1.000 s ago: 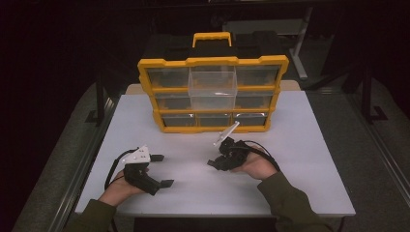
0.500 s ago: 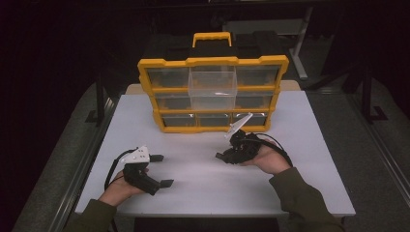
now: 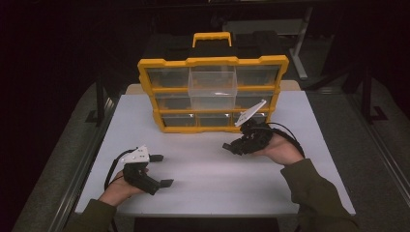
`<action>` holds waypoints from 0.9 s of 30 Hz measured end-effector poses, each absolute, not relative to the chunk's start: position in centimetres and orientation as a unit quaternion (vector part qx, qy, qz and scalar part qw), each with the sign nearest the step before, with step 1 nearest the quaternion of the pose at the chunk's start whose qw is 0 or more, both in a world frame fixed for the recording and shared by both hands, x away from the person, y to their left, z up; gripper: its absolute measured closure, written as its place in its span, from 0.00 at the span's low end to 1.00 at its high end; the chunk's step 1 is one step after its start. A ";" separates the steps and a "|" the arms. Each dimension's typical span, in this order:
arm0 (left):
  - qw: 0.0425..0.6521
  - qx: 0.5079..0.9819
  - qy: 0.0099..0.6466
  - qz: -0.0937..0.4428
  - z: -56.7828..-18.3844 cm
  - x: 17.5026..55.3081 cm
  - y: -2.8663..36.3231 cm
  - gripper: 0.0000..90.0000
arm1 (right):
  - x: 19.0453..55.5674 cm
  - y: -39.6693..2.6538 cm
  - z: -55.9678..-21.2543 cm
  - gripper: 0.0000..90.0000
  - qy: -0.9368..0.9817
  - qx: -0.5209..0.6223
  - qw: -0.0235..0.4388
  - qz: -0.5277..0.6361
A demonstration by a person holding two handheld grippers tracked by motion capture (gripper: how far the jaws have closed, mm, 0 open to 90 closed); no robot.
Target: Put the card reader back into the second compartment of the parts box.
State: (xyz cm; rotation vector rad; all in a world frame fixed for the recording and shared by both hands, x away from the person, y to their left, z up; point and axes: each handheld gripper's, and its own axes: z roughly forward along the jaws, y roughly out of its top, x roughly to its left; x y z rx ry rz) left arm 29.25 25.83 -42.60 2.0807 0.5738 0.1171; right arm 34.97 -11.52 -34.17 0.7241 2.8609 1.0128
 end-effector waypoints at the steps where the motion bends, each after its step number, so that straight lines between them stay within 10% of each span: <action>1: 0.470 0.849 0.234 0.047 -42.6 29.3 25.8 0.00 | 35.0 -11.6 -34.0 0.81 0.917 0.232 0.011 0.324; 27: 0.472 0.848 0.236 0.048 -42.6 29.3 25.9 0.00 | 35.9 -14.8 -27.4 0.81 0.902 0.257 0.041 0.345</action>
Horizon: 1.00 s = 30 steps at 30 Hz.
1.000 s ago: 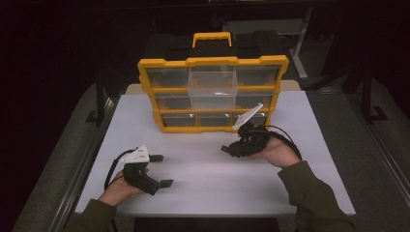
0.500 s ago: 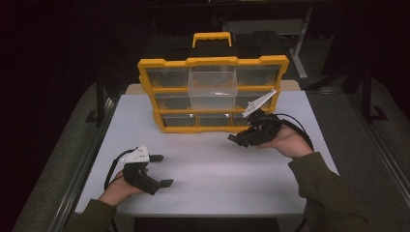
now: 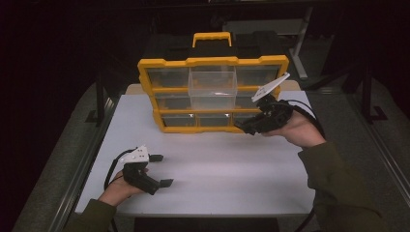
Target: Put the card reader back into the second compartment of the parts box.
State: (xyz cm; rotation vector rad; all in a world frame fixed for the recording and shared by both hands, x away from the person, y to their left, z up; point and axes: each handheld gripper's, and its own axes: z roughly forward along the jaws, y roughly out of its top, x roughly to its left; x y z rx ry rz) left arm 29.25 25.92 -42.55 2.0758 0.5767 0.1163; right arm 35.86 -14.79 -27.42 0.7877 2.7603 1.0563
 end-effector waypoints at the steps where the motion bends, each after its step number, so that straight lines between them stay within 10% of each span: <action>1: 0.472 0.848 0.236 0.048 -42.5 29.3 25.9 0.00 | 35.9 -14.9 -27.1 0.81 0.901 0.259 0.042 0.346; 30: 0.472 0.847 0.242 0.043 -42.5 29.3 26.0 0.00 | 37.9 -16.7 -17.2 0.81 0.888 0.254 0.070 0.377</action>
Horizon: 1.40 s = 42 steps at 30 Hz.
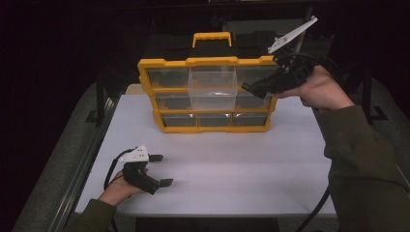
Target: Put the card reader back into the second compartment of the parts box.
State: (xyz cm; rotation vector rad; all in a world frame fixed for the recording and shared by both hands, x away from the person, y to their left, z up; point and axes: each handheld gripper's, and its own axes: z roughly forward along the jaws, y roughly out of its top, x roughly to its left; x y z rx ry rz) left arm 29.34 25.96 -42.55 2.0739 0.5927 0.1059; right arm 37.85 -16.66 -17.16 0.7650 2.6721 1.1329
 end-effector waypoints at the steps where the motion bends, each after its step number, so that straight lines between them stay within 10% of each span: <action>1: 0.471 0.847 0.242 0.043 -42.5 29.4 26.0 0.00 | 38.0 -16.5 -16.8 0.81 0.888 0.253 0.070 0.377; 30: 0.470 0.846 0.250 0.036 -42.5 29.4 26.0 0.00 | 42.0 -7.4 -15.0 0.80 0.912 0.194 0.042 0.358; 42: 0.470 0.846 0.249 0.031 -42.5 29.4 26.0 0.00 | 41.5 -9.3 -14.6 0.62 0.896 0.222 0.053 0.382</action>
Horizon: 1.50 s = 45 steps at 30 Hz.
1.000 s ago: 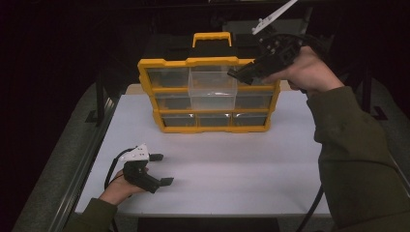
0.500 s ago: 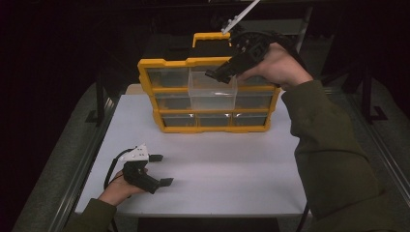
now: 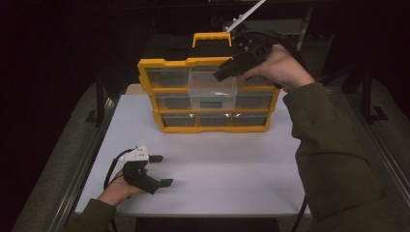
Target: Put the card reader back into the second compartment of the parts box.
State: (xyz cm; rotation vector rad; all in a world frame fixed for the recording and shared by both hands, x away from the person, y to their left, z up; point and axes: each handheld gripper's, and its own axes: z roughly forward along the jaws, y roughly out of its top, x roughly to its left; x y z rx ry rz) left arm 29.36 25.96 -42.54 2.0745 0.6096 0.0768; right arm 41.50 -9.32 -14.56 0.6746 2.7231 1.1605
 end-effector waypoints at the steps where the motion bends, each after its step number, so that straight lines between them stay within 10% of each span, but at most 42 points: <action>1: 0.470 0.846 0.250 0.031 -42.6 29.3 25.9 0.00 | 41.0 -10.5 -14.3 0.59 0.890 0.228 0.060 0.390; 45: 0.468 0.846 0.251 0.034 -42.6 29.3 25.9 0.00 | 35.9 -14.8 -27.0 0.15 0.867 0.261 0.090 0.414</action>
